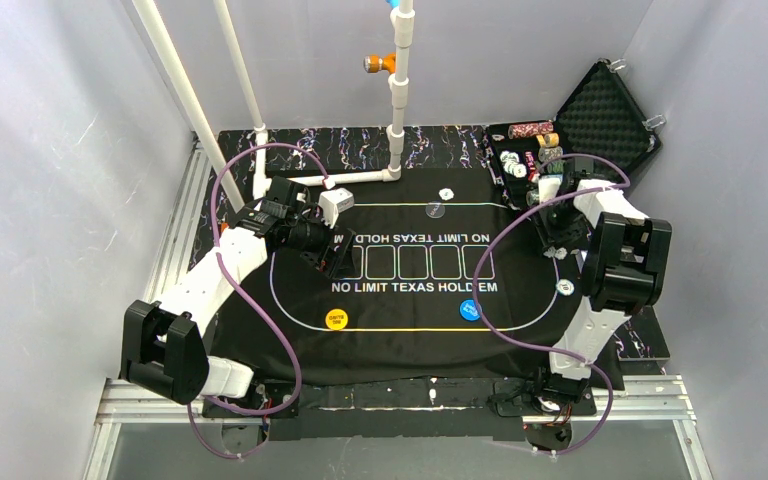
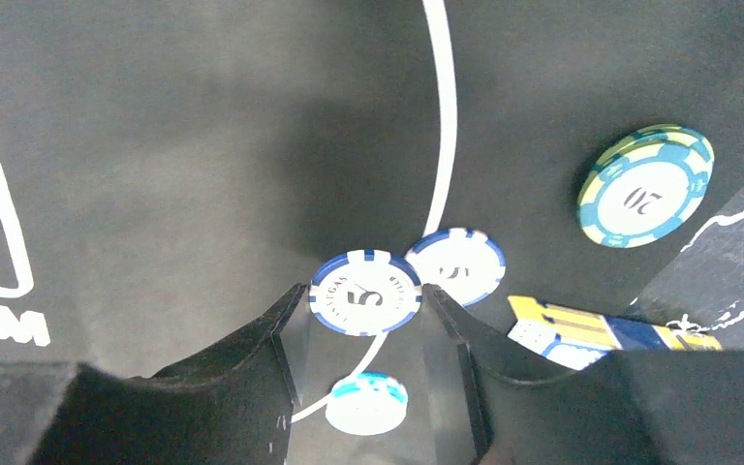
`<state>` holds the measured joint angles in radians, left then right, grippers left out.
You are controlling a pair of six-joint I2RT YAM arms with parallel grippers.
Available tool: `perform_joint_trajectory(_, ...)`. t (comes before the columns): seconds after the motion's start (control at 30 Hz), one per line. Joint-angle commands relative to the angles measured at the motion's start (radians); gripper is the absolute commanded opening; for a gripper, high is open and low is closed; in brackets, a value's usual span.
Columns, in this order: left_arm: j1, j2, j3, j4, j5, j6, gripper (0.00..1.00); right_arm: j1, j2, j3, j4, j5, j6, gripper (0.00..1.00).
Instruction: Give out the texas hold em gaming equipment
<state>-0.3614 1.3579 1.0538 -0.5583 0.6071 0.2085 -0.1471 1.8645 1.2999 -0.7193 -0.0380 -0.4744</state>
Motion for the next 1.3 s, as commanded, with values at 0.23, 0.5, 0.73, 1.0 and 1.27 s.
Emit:
perform_joint_trajectory(0.23, 0.009, -0.014, 0.033, -0.028, 0.038, -0.005, 0.98, 0.196, -0.204, -0.049, -0.121, -0.116, -0.046, 0.47)
perform_joint_trajectory(0.5, 0.015, -0.021, 0.033, -0.034, 0.046, -0.009, 0.98, 0.376, -0.301, -0.170, -0.176, -0.126, -0.132, 0.43)
perform_joint_trajectory(0.73, 0.018, -0.026, 0.032, -0.035, 0.051, -0.011, 0.98, 0.501, -0.331, -0.291, -0.165, -0.113, -0.162, 0.42)
perform_joint_trajectory(1.0, 0.021, -0.025, 0.033, -0.037, 0.049, -0.010, 0.98, 0.575, -0.363, -0.381, -0.145, -0.071, -0.188, 0.42)
perform_joint_trajectory(1.27, 0.021, -0.022, 0.035, -0.035, 0.049, -0.010, 0.98, 0.633, -0.389, -0.429, -0.148, -0.043, -0.223, 0.44)
